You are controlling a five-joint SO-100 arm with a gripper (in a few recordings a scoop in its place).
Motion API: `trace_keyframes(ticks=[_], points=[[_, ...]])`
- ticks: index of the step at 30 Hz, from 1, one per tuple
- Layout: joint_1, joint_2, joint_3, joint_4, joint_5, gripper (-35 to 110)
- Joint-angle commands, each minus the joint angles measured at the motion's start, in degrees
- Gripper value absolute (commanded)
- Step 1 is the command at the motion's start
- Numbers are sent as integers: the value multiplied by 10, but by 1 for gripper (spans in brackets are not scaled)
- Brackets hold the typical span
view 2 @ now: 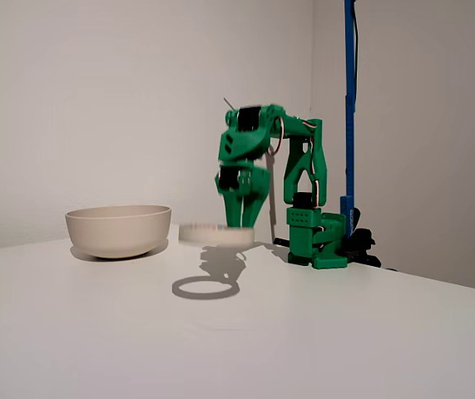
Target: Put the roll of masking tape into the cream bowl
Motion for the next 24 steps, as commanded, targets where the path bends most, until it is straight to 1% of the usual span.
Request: trace_keyframes(ticks=[1,7,12,16,21,24], points=[[25,195,-50,52,10,-8],[95,365,-51,108,13,-8],[202,439,-71,134,-4,-8],[307,409,-142,149,-19,-8],[435,298,-285,157,-26,-8],[494,224,-363,148,-27,-8]])
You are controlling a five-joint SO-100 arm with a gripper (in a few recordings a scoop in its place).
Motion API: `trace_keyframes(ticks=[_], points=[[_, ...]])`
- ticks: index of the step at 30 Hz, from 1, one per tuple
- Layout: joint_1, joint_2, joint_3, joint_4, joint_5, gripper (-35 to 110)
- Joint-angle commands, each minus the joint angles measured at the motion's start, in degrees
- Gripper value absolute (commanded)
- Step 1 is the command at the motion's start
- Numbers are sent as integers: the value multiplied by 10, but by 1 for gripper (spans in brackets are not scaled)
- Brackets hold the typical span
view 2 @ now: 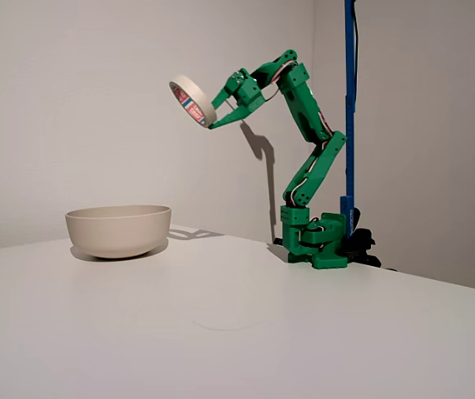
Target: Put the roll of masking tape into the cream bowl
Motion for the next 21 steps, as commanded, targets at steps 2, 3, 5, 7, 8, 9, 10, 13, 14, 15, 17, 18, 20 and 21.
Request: trace_keyframes(ticks=[2,3,5,7,8,9,10,13,14,15,17,18,20,21], points=[[103,-111,-158,-13,4,-8],[118,-142,-185,-16,4,-8],[144,-202,-236,-22,2,-8],[167,-259,-276,-37,-3,-8],[177,-287,-292,-47,-4,-8],[185,-314,-307,-58,-7,-8],[191,-342,-324,-68,-13,-8],[207,-423,-369,-103,-29,-8],[210,-449,-384,-112,-34,-8],[212,-475,-397,-117,-43,-8],[214,-519,-411,-132,-54,-8],[214,-541,-417,-137,-56,-8],[214,-584,-431,-142,-59,-8],[215,-603,-434,-146,-59,-8]])
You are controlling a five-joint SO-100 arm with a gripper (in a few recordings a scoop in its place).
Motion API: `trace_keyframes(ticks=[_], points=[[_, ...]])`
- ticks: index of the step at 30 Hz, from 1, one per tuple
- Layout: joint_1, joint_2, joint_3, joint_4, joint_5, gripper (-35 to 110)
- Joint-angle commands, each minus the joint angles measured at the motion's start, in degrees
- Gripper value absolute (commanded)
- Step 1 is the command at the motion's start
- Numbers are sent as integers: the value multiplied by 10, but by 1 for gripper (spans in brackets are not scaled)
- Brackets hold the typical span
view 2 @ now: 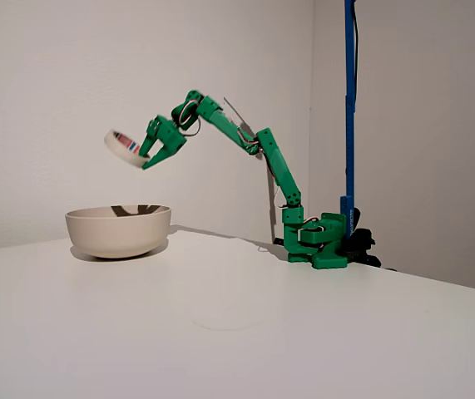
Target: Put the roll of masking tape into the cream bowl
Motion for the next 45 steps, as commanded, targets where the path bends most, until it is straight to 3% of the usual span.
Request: trace_keyframes(ticks=[1,13,17,24,27,29,30,37,45], points=[[8,-38,-63,-24,1,-8],[35,-171,-97,-49,14,-8],[35,-146,-100,-38,38,11],[26,-63,-103,-23,90,14],[17,-26,-103,0,102,10],[8,-1,-103,19,107,-1],[2,11,-103,30,110,-8],[-77,87,-103,134,103,-8],[-255,176,-100,272,83,-8]])
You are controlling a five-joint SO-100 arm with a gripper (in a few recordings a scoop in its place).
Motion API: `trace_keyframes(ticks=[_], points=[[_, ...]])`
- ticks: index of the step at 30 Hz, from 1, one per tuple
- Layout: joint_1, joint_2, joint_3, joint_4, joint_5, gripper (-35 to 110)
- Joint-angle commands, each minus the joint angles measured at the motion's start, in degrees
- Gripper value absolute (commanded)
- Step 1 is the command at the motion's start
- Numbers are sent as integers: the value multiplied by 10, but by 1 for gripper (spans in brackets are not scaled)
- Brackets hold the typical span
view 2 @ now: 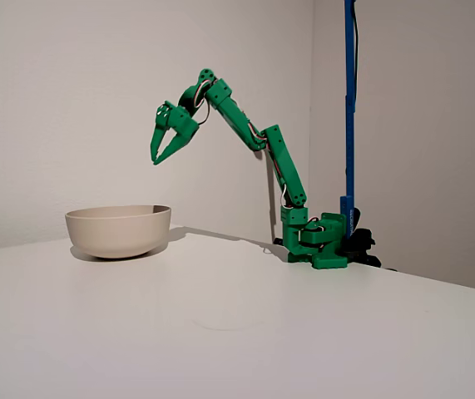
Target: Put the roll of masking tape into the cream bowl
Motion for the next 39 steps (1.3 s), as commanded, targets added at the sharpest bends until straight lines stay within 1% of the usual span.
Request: trace_keyframes(ticks=[1,5,11,16,20,26,32,39], points=[[-97,117,-34,66,1,-8],[-195,212,32,66,-6,-8],[-323,374,200,57,-30,-8],[-374,550,461,-38,-56,-8],[-379,658,653,-113,-81,-8],[-342,752,882,-227,-112,-8],[-310,802,1042,-312,-124,-8],[-334,888,1184,-356,-115,-8]])
